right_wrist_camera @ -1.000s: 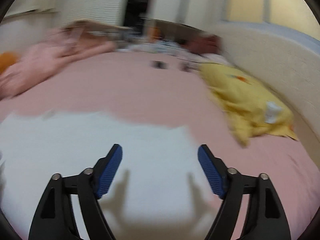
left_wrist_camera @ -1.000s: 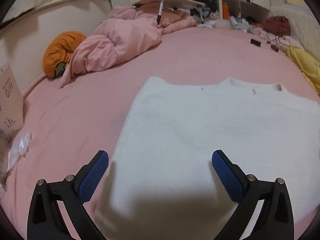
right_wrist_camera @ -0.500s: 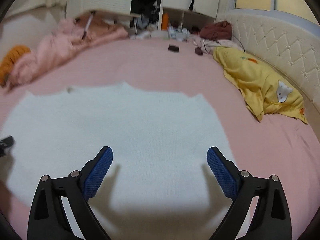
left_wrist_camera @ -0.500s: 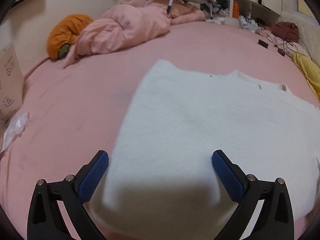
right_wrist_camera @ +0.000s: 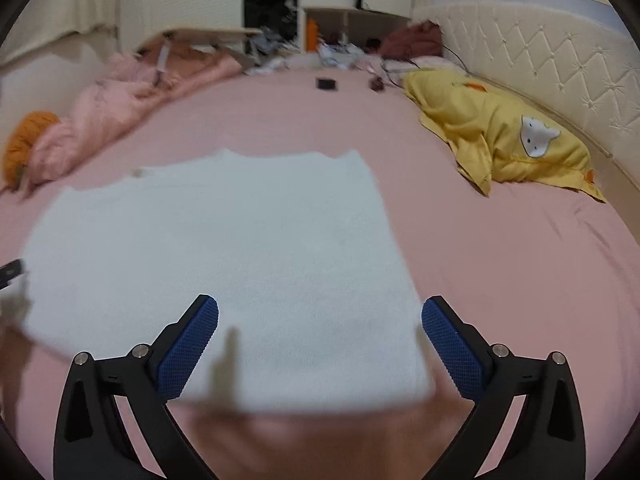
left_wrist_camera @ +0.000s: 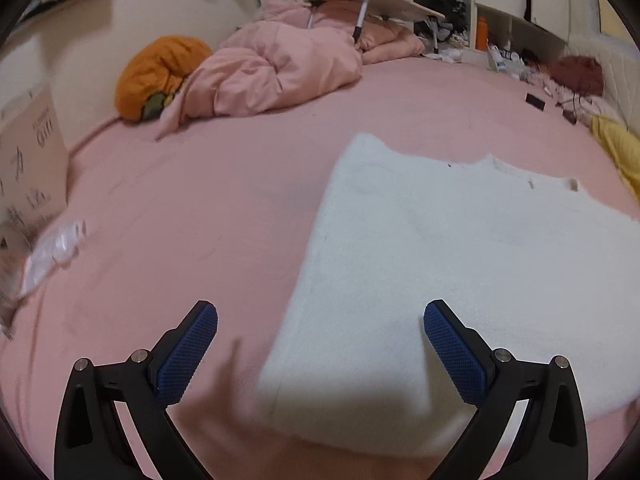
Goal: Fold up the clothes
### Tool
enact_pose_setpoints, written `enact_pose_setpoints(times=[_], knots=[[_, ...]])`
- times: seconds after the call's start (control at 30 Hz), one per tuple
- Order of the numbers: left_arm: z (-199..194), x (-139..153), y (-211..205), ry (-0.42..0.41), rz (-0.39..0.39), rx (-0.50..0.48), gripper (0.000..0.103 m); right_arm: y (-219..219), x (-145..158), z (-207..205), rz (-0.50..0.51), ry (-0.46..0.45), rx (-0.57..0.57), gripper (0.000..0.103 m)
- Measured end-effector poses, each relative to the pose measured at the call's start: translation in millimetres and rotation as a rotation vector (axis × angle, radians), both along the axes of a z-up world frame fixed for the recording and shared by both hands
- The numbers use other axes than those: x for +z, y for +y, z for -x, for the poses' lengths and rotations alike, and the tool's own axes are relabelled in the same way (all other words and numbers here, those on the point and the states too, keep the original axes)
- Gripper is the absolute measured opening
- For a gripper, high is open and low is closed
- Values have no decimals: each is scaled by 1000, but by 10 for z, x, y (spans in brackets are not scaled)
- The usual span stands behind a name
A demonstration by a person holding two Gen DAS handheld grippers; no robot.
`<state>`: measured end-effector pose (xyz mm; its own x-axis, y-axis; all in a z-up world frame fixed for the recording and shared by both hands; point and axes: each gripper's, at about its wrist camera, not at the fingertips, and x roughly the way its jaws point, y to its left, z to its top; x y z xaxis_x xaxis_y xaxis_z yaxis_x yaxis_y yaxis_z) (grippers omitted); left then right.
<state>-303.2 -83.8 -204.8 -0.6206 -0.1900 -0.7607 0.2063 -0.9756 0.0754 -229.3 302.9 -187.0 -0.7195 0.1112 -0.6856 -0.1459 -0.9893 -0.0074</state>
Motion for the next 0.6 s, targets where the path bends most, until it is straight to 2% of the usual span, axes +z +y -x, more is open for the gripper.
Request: enact_pose_setpoints(times=[0.07,0.1,0.17,0.2,0.27,0.33,0.4,0.47,0.53,0.6], knots=[[44,-141,-27,-42,38,2,103,-64,-49,-82,6,-10,80,102],[61,-199,-35,-50,38,-7,103,-69,-131,-71,-10,-39,85,102],[79,-223,-49,-46,28,-8,103,31,-393,10,-35,-138,32,102],[90,-211,-51,-51,26,-6,103,136,-490,35,13,-162,11,102],[69,-114,-71,-44,12,3,103,289,-479,57,94,-167,-42,102],[-35,38,-169,3,-27,23,103,359,-360,33,105,-161,-113,102],[-214,180,-403,47,-148,54,103,369,-210,-50,100,-106,-134,102],[-363,193,-668,46,-355,56,103,324,-100,-118,87,-66,-128,102],[-483,85,-924,-11,-602,56,103,254,-40,-150,89,-53,-115,102],[-578,-60,-1065,-51,-762,44,103,172,-28,-181,108,-54,-109,102]])
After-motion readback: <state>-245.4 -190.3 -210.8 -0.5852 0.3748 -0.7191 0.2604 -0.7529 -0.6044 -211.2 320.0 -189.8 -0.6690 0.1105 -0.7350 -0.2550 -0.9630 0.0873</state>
